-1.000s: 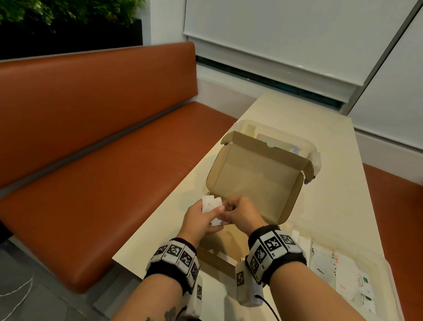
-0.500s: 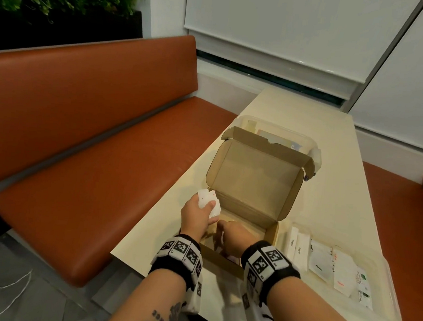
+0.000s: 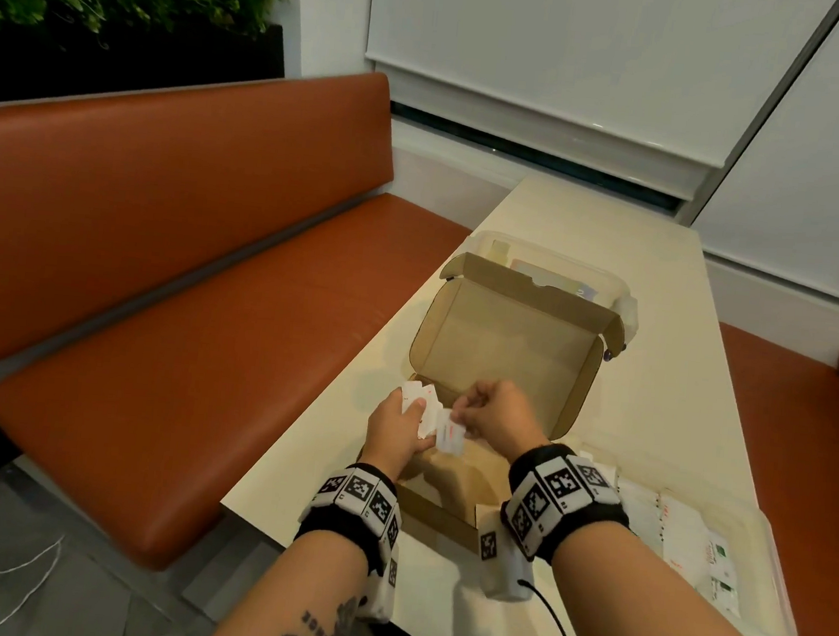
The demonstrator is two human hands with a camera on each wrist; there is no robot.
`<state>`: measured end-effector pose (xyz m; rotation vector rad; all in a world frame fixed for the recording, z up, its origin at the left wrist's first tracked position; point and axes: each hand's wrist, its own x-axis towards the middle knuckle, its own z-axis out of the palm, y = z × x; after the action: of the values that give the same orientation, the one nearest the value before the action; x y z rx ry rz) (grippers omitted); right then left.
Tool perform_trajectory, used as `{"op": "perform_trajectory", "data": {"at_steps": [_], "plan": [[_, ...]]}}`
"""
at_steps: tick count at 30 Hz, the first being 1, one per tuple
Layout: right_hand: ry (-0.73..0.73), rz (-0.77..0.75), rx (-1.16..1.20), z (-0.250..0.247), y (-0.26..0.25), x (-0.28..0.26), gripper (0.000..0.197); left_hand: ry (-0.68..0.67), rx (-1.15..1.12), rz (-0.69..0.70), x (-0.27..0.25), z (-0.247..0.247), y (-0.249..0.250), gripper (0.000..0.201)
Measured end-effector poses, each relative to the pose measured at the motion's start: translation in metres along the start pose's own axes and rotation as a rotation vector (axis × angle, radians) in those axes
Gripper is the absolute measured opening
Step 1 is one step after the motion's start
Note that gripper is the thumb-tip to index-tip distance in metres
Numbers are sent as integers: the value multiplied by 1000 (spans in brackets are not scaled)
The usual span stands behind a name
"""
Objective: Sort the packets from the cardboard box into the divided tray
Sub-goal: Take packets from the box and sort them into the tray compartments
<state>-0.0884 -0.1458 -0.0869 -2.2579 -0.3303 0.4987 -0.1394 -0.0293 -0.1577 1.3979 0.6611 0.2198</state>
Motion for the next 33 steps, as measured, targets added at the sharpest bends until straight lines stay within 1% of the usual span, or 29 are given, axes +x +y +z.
{"op": "perform_trajectory", "data": {"at_steps": [2,3,6,10,12,13,15,16,18,20,21,24,26,31,33], "plan": [[32,-9,106,-2,-4,3,14,-52,-52,-28,-4,0,4,24],[31,-9,133,-2,-5,4,13,-78,-76,-30,-6,0,5,25],[13,-11,167,3,1,4,12,-118,-41,35,-11,-2,5,42],[20,34,168,6,9,2,8,-82,22,74,-10,-5,2,43],[-15,68,37,4,13,0,12,-52,11,75,-7,-5,0,43],[-66,68,-87,3,14,-2,12,-49,-3,72,-7,-4,-1,42],[-218,23,-410,-1,16,-7,8,-46,13,68,-5,-3,-2,43],[-287,-1,-553,-1,18,-8,14,-42,40,71,-5,-3,-2,44],[-375,4,-725,1,23,-11,34,-29,81,74,-4,-2,-1,44],[-390,-10,-826,4,31,-15,45,-20,103,77,-3,-1,-2,44],[-382,-26,-855,6,35,-17,46,-19,108,78,-3,-1,-2,44],[-328,-75,-837,11,45,-22,33,-17,105,75,-2,0,-3,44],[-315,-87,-823,11,47,-23,32,-13,113,76,-3,1,-3,44],[-341,-27,-774,7,52,-25,44,-2,152,75,-4,2,-1,44],[-325,-8,-736,5,55,-25,35,2,149,70,-6,2,0,45]]}}
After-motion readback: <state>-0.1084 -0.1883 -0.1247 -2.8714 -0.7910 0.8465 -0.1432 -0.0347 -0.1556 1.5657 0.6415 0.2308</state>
